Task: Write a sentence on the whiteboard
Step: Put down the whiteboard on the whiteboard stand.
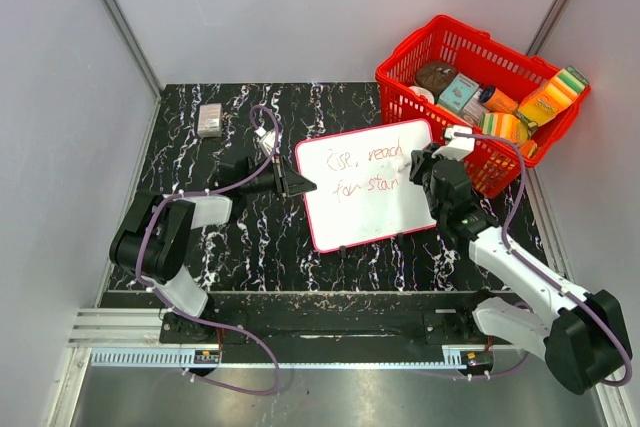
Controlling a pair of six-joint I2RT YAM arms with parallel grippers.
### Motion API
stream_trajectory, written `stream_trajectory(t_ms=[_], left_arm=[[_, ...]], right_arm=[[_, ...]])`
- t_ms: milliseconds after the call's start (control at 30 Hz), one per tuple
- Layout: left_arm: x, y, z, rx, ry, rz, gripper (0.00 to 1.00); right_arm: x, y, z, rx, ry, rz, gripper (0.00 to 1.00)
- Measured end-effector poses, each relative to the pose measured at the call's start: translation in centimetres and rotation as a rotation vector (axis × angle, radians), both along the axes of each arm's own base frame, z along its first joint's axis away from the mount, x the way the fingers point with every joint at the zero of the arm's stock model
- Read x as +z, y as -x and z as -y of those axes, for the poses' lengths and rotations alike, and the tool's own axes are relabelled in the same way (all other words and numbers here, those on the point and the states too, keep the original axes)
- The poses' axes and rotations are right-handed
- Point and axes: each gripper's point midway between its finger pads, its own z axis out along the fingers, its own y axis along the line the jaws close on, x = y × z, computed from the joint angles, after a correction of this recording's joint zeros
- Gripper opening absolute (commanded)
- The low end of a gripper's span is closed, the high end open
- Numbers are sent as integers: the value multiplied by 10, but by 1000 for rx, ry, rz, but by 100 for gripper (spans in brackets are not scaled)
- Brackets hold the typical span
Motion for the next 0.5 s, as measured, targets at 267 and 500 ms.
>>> stream_trajectory(t_ms=[267, 500], left_arm=[[0, 0, 0, 0, 0, -1, 0], [0, 0, 0, 0, -1, -2, 0]], right_arm=[[-5, -2, 1, -5, 6, -13, 0], [-7, -2, 1, -4, 6, -16, 0]])
